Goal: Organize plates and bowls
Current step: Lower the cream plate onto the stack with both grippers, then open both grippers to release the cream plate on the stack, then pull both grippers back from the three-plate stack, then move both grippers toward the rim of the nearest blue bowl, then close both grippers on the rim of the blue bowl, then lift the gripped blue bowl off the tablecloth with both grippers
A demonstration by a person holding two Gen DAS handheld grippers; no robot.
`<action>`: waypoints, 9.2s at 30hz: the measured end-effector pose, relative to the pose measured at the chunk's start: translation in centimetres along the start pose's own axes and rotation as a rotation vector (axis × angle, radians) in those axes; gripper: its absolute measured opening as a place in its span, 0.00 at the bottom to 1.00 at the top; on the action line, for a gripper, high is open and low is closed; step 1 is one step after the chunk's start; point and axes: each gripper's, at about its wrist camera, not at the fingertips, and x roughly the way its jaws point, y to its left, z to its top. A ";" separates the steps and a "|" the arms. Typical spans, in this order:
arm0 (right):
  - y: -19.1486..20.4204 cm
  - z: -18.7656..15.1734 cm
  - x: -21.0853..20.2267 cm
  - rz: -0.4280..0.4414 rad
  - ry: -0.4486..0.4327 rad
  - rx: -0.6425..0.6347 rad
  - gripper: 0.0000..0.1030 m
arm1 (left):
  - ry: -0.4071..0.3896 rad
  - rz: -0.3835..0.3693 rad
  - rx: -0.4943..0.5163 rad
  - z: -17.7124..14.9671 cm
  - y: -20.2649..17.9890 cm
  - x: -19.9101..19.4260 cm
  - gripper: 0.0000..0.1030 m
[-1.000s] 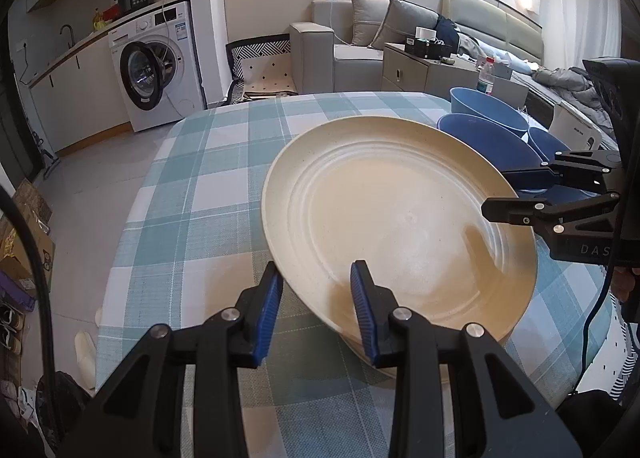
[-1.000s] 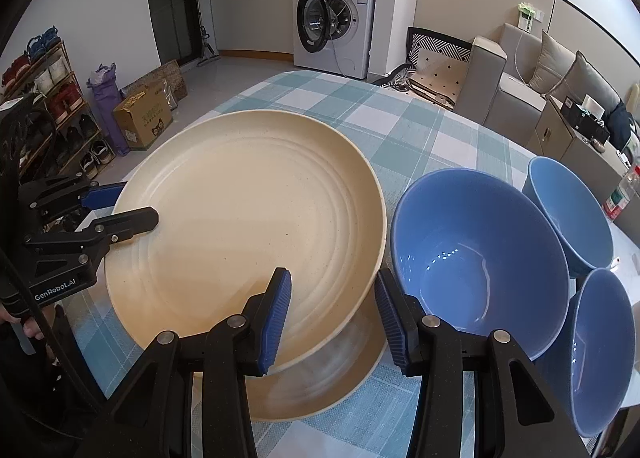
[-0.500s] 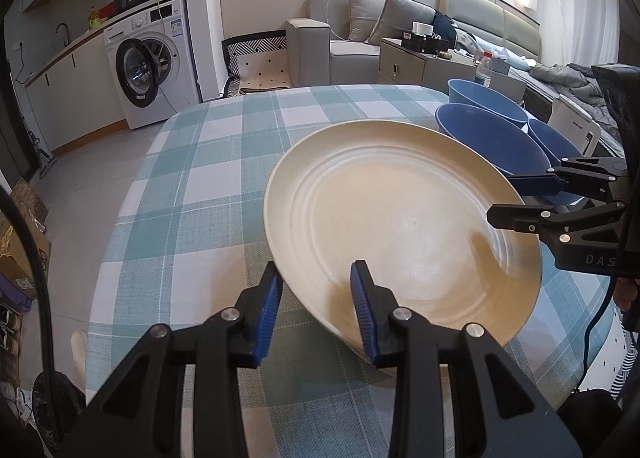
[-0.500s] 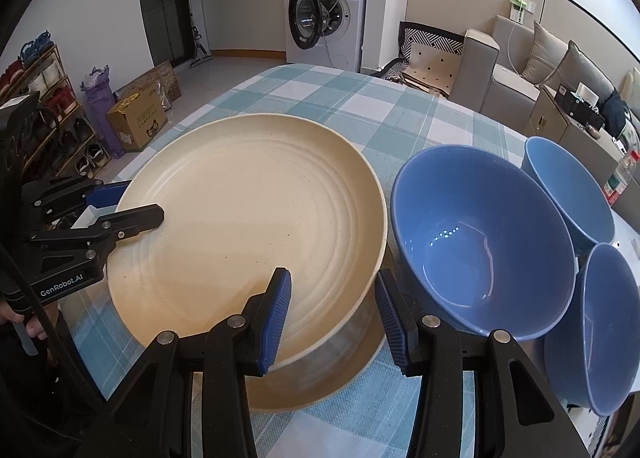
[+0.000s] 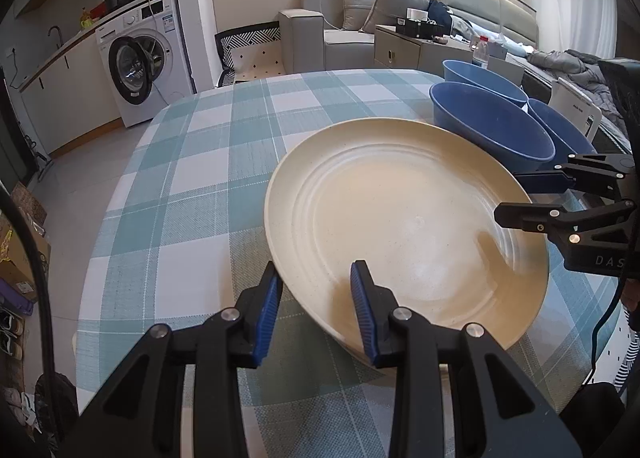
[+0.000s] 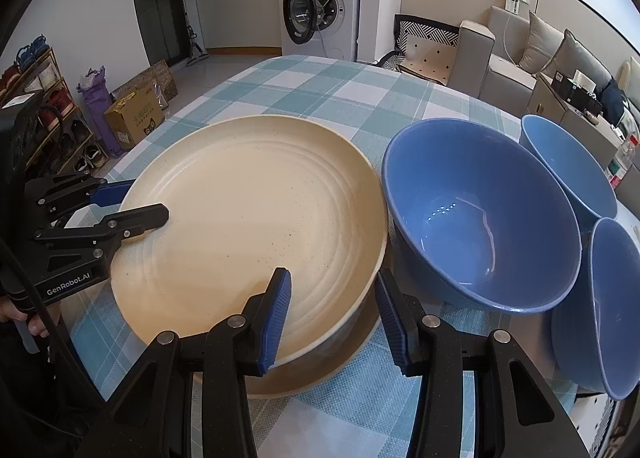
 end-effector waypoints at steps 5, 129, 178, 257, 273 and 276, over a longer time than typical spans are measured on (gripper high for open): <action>0.0 -0.1 0.1 -0.005 0.003 -0.003 0.44 | 0.008 0.005 0.007 -0.1 -0.2 0.4 0.32; -4.1 -2.0 -6.3 -0.044 -0.145 0.070 0.99 | -0.100 -0.159 0.022 3.6 -4.1 -1.8 1.00; -10.8 -2.8 -7.3 -0.029 -0.192 0.405 0.99 | -0.037 -0.248 0.074 9.2 -5.0 1.9 1.00; -13.8 -1.8 -2.4 -0.097 -0.153 0.430 0.50 | 0.107 -0.360 0.123 13.1 -9.2 9.5 0.28; -13.4 -1.8 -2.4 -0.112 -0.156 0.416 0.50 | 0.079 -0.344 0.152 13.1 -9.7 8.5 0.28; -13.0 -1.7 -2.5 -0.112 -0.157 0.408 0.50 | 0.076 -0.340 0.152 13.0 -9.5 8.3 0.28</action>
